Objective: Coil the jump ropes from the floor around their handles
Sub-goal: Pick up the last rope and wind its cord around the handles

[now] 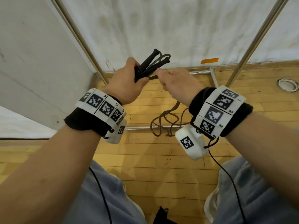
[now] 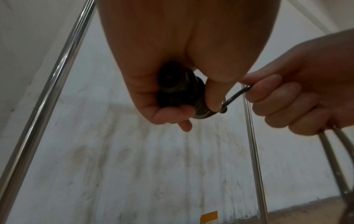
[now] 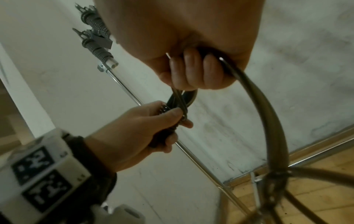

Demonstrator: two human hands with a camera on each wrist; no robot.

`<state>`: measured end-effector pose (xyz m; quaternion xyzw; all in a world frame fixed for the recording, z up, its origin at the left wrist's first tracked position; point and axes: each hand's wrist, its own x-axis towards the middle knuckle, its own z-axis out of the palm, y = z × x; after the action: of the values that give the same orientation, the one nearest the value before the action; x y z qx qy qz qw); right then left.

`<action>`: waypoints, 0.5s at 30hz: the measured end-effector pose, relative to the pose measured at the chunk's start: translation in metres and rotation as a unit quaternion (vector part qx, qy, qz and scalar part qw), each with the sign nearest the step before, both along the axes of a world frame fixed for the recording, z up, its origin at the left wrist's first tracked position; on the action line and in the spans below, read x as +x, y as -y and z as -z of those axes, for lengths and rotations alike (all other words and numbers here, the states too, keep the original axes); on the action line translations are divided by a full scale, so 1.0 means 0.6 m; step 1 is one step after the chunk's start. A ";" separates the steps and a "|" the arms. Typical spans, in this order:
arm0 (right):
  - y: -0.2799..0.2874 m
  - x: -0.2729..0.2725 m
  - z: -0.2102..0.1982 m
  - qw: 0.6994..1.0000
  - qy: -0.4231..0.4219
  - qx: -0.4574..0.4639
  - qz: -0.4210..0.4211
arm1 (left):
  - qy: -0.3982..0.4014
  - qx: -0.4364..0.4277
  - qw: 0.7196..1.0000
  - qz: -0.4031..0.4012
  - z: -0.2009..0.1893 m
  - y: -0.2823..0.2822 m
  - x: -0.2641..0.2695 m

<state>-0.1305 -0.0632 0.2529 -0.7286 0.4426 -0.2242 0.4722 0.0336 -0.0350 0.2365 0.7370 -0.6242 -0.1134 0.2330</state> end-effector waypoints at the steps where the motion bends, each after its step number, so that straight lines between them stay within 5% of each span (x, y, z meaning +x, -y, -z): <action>1: 0.001 0.000 -0.006 1.000 0.016 0.017 0.004 | 0.002 -0.005 1.000 0.004 0.001 0.003 -0.003; 9: 0.013 -0.016 -0.037 0.997 0.068 0.023 0.030 | 0.052 0.012 0.997 0.047 0.015 0.013 -0.043; 15: 0.035 -0.033 -0.043 0.989 -0.019 -0.129 0.073 | 0.072 -0.007 0.996 0.054 0.010 0.007 -0.070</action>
<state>-0.1502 -0.0845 0.2786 -0.7531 0.4708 -0.2994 0.3487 -0.0083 -0.0390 0.2307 0.7071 -0.6787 -0.0686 0.1862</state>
